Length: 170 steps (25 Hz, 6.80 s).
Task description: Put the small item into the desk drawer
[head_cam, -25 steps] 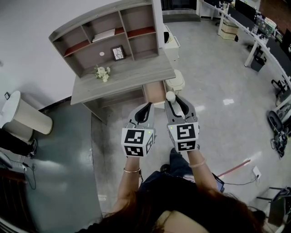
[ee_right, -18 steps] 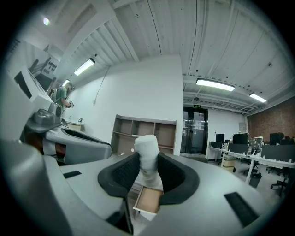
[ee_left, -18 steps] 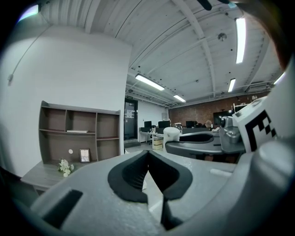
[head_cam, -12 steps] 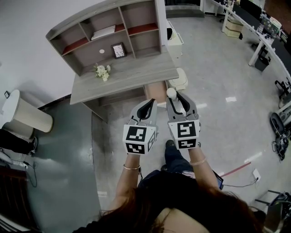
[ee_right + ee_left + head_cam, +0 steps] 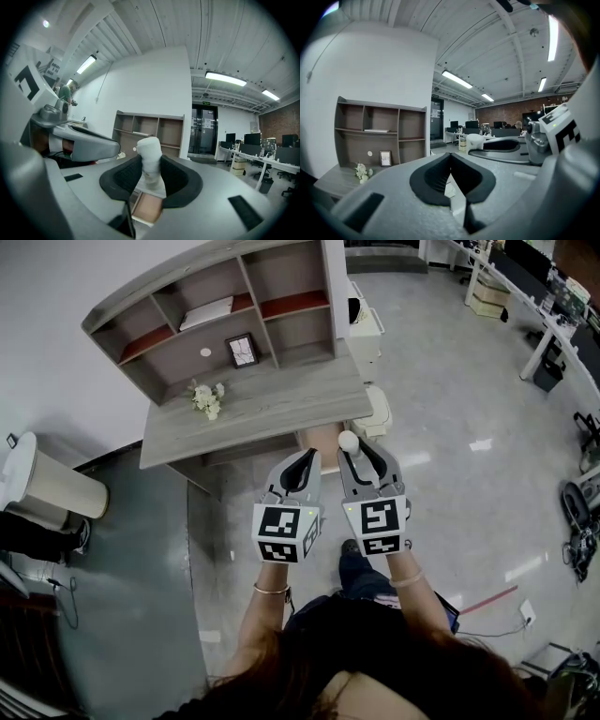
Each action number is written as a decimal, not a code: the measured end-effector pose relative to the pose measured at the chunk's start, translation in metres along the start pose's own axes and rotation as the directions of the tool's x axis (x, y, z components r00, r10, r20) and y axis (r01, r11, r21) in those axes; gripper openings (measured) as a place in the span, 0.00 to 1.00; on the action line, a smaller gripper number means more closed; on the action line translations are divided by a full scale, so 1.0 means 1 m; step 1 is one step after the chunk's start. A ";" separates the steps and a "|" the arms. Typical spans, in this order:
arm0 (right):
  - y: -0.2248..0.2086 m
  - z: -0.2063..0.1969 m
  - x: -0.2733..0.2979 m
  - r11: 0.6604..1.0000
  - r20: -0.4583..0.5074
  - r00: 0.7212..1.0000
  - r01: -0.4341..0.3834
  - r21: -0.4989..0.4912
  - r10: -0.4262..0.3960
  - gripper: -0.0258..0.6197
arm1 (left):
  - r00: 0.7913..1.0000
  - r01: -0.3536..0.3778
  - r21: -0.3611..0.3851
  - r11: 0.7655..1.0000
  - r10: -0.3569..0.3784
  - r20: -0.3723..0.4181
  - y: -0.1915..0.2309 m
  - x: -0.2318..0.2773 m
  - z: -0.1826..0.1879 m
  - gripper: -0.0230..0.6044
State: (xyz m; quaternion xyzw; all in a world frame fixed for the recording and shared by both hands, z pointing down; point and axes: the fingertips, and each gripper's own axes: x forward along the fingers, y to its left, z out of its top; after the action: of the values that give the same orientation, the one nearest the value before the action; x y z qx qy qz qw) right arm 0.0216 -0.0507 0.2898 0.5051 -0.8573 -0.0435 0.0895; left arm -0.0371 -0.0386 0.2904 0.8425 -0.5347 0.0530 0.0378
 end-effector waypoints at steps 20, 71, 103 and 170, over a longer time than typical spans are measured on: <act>-0.042 -0.062 0.124 0.987 -0.101 0.989 -0.119 -0.105 0.109 0.23 | 0.995 -0.087 -0.073 0.994 0.084 -0.045 0.063 0.111 -0.039 0.06; 0.031 -0.325 0.268 0.840 -0.491 0.854 -0.390 -0.378 0.176 0.23 | 0.982 -0.005 -0.095 0.995 -0.013 -0.187 0.177 0.204 -0.255 0.06; 0.052 -0.461 0.295 0.808 -0.644 0.751 -0.468 -0.358 0.150 0.23 | 0.970 0.022 -0.125 0.992 -0.052 -0.240 0.189 0.224 -0.360 0.06; 0.052 -0.485 0.305 0.923 -0.668 0.713 -0.372 -0.101 0.214 0.25 | 0.953 -0.066 -0.151 0.986 0.017 -0.304 0.192 0.228 -0.385 0.06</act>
State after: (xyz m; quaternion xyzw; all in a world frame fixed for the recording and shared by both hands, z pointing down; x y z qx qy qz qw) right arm -0.0718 -0.2843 0.8069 0.3317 -0.8321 0.0495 0.4418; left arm -0.1329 -0.2785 0.7029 0.8075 -0.5427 0.1388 0.1849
